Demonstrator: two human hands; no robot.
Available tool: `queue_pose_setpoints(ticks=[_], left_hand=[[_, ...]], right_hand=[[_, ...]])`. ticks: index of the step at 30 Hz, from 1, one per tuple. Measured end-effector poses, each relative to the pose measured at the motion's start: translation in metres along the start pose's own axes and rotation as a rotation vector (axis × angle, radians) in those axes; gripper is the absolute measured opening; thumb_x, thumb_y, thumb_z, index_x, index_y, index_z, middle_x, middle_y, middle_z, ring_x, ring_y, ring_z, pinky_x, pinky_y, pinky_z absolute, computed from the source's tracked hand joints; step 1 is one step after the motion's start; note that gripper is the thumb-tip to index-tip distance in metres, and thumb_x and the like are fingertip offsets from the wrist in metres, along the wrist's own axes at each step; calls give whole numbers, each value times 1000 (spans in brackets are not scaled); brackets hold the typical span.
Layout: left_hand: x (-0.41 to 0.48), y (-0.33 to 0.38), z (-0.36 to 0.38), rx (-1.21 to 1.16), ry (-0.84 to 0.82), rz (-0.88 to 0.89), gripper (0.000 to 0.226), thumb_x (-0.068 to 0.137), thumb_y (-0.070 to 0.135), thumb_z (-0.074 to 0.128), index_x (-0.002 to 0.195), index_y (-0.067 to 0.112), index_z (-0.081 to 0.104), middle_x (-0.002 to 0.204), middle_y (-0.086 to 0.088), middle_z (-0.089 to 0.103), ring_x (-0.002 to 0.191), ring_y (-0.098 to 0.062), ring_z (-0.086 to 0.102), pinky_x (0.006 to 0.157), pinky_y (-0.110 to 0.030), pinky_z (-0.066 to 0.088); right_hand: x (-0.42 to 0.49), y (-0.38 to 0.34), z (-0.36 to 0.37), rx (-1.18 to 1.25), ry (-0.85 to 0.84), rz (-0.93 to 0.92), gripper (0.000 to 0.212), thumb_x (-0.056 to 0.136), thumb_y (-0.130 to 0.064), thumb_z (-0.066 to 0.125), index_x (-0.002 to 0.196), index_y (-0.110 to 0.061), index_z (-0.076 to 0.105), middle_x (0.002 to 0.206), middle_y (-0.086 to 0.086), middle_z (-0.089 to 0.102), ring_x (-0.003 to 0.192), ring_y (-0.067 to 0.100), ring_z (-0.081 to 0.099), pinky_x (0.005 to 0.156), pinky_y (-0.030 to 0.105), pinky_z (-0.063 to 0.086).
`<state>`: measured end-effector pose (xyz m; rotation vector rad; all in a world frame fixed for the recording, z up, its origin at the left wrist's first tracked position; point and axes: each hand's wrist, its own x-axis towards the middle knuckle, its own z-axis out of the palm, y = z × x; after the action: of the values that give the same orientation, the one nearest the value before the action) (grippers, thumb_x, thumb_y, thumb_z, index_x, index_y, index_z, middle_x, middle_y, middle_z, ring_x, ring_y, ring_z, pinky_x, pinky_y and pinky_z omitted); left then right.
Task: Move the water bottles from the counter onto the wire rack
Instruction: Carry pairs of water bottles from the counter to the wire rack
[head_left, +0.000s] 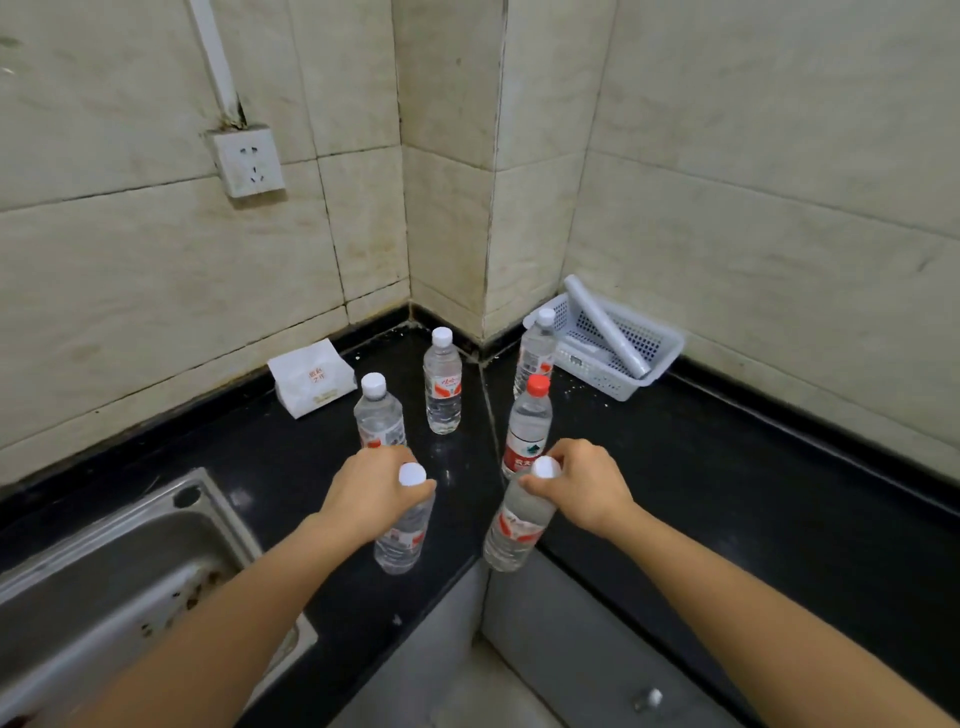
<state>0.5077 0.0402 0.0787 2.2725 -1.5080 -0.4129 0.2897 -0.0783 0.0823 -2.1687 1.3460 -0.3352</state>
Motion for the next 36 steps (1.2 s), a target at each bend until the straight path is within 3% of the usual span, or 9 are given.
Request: queue_pose_setpoints(ticks=[3, 6, 12, 17, 20, 24, 32, 36], left_hand=[[-5, 43, 6, 19, -32, 112, 19, 78, 42, 65, 75, 24, 63, 80, 1, 67, 78, -18, 61, 64, -34, 50], [-15, 96, 11, 4, -105, 248, 17, 76, 43, 67, 75, 26, 65, 79, 6, 68, 77, -13, 62, 67, -33, 51], [-62, 246, 39, -113, -129, 506, 14, 75, 40, 65, 86, 31, 67, 86, 13, 69, 81, -6, 61, 74, -31, 51], [-117, 394, 69, -290, -170, 663, 6, 78, 32, 63, 81, 28, 66, 78, 15, 66, 74, 2, 58, 59, -15, 42], [-149, 476, 89, -329, -200, 763, 10, 80, 32, 61, 80, 24, 67, 71, 13, 65, 65, 1, 55, 56, -16, 42], [-188, 578, 117, -351, -287, 897, 13, 85, 31, 59, 81, 22, 66, 77, 6, 66, 69, -10, 57, 60, -28, 44], [-257, 756, 166, -340, -371, 1139, 18, 85, 35, 60, 78, 19, 65, 73, 2, 65, 64, -12, 54, 58, -27, 41], [-284, 831, 194, -383, -403, 1229, 18, 84, 33, 62, 76, 17, 66, 66, 1, 62, 56, -10, 49, 52, -25, 37]], right_hand=[[-27, 26, -41, 18, 33, 29, 28, 67, -43, 78, 74, -21, 62, 70, -8, 61, 67, 9, 60, 52, 27, 47], [-67, 60, -90, 31, 68, 41, 28, 66, -45, 79, 71, -24, 60, 70, -10, 63, 64, 5, 59, 48, 19, 41], [-175, 132, -196, 31, 234, 77, 32, 65, -44, 80, 74, -16, 67, 72, -2, 68, 69, 13, 63, 57, 30, 49], [-277, 203, -287, 94, 413, 144, 29, 65, -40, 81, 66, -15, 65, 62, 0, 64, 56, 11, 55, 50, 26, 40], [-335, 242, -336, 89, 530, 196, 31, 65, -37, 81, 62, -11, 64, 58, 1, 59, 53, 11, 50, 47, 26, 36], [-409, 291, -395, 59, 660, 285, 35, 66, -35, 80, 67, -2, 66, 60, 6, 57, 54, 14, 47, 48, 27, 35], [-533, 378, -490, 10, 919, 474, 33, 67, -36, 79, 69, -5, 69, 68, 14, 69, 58, 16, 57, 52, 28, 41], [-576, 421, -532, -43, 976, 528, 36, 67, -37, 78, 70, -3, 69, 61, 9, 67, 50, 11, 52, 48, 26, 38]])
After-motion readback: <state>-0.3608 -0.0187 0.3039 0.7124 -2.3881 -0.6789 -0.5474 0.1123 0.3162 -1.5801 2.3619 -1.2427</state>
